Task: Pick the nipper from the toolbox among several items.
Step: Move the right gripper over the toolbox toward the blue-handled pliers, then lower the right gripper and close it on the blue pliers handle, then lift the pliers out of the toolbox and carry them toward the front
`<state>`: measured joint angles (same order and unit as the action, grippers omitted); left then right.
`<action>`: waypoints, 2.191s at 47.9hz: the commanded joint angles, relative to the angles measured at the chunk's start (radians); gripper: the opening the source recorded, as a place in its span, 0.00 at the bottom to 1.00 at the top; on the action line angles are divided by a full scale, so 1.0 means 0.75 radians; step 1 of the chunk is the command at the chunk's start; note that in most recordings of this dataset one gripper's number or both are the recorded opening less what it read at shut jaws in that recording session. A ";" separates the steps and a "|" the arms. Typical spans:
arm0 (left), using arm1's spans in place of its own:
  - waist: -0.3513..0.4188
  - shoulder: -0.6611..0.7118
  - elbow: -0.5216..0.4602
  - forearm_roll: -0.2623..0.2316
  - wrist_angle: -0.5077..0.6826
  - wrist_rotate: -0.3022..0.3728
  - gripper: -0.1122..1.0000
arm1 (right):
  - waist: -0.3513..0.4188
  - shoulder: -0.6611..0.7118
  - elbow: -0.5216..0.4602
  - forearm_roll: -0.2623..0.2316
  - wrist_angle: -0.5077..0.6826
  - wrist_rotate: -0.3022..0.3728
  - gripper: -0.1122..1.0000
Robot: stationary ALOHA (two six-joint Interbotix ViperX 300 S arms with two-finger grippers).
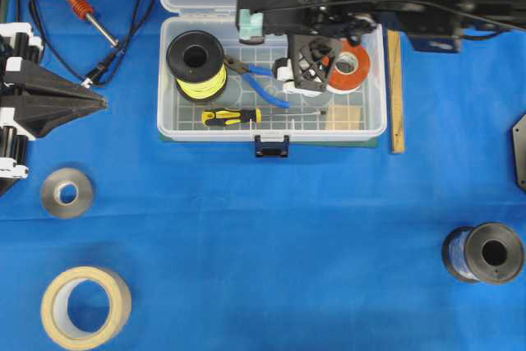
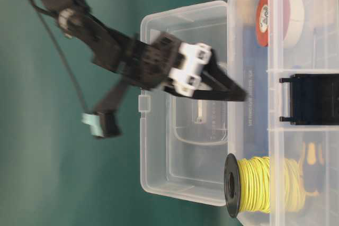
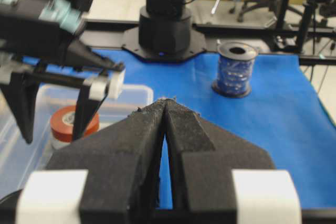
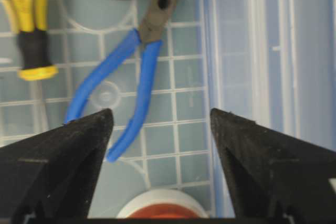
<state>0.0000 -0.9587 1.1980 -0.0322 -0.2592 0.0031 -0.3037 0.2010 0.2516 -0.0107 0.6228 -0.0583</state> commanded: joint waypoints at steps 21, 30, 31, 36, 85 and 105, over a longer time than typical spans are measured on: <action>0.039 0.008 0.000 -0.002 0.039 -0.002 0.10 | -0.027 0.182 -0.031 0.078 -0.102 0.016 0.78; 0.039 0.008 0.002 -0.002 0.043 -0.004 0.10 | -0.018 0.202 -0.031 0.078 -0.110 -0.004 0.55; 0.039 0.008 0.002 -0.002 0.045 -0.004 0.10 | -0.018 0.202 -0.033 0.078 -0.110 -0.004 0.49; 0.041 0.002 0.000 -0.002 0.045 -0.004 0.10 | -0.018 0.188 -0.031 0.084 -0.106 -0.004 0.22; 0.053 -0.006 0.000 -0.004 0.045 -0.008 0.10 | 0.380 -0.456 0.192 0.082 -0.168 0.141 0.22; 0.053 -0.006 0.002 -0.004 0.045 -0.010 0.10 | 0.612 -0.200 0.280 0.084 -0.415 0.393 0.22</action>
<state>0.0368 -0.9679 1.2103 -0.0353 -0.2194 -0.0031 0.1427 0.0353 0.4709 0.0476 0.3451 0.2224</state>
